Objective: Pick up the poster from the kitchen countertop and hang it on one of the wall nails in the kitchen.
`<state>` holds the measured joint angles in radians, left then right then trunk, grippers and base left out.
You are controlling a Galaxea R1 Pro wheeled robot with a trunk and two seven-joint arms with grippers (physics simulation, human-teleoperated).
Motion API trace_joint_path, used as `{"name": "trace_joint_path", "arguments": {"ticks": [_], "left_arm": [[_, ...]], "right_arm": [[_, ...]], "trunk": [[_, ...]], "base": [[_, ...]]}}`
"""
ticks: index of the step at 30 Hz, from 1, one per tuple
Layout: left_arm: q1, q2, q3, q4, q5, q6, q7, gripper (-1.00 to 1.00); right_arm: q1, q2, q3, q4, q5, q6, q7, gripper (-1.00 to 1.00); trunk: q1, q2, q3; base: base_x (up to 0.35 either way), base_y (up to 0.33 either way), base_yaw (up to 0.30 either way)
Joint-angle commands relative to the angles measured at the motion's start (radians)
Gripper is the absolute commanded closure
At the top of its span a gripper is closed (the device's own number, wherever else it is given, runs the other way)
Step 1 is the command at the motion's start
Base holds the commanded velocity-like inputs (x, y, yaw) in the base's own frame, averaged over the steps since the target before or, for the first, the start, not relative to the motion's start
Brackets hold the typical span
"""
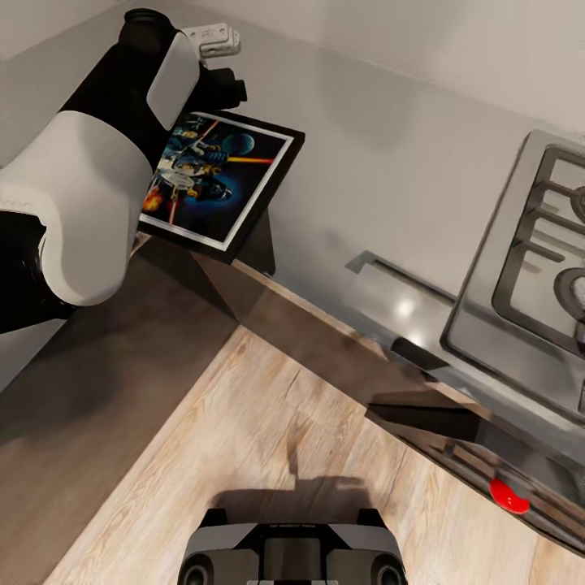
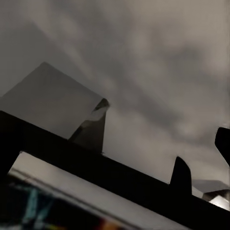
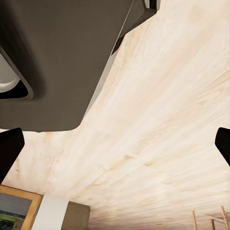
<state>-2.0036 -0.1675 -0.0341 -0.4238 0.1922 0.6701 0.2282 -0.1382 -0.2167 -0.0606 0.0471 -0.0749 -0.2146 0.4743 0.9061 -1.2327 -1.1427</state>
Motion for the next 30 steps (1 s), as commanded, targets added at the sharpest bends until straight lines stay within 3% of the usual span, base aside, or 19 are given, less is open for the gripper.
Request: {"name": "trace_joint_path", "arguments": {"ticks": [1, 19, 30], "left_arm": [[0.000, 0.000, -0.001, 0.037, 0.013, 0.003, 0.008, -1.00], [0.000, 0.000, -0.001, 0.036, 0.013, 0.003, 0.008, -1.00], [0.000, -0.001, -0.002, -0.065, 0.018, 0.013, 0.011, -1.00]], "right_arm": [[-0.001, -0.001, -0.005, 0.005, -0.008, -0.003, 0.007, -1.00], [-0.001, 0.000, -0.005, 0.005, -0.008, -0.003, 0.007, -1.00], [-0.002, -0.006, -0.008, 0.004, -0.011, -0.005, 0.004, -1.00]], "trunk": [[0.000, 0.000, -0.001], [0.000, 0.000, -0.001], [0.000, 0.000, -0.001]], "base": [[-0.071, 0.000, 0.000], [-0.077, 0.000, 0.000], [0.000, 0.000, 0.000]]}}
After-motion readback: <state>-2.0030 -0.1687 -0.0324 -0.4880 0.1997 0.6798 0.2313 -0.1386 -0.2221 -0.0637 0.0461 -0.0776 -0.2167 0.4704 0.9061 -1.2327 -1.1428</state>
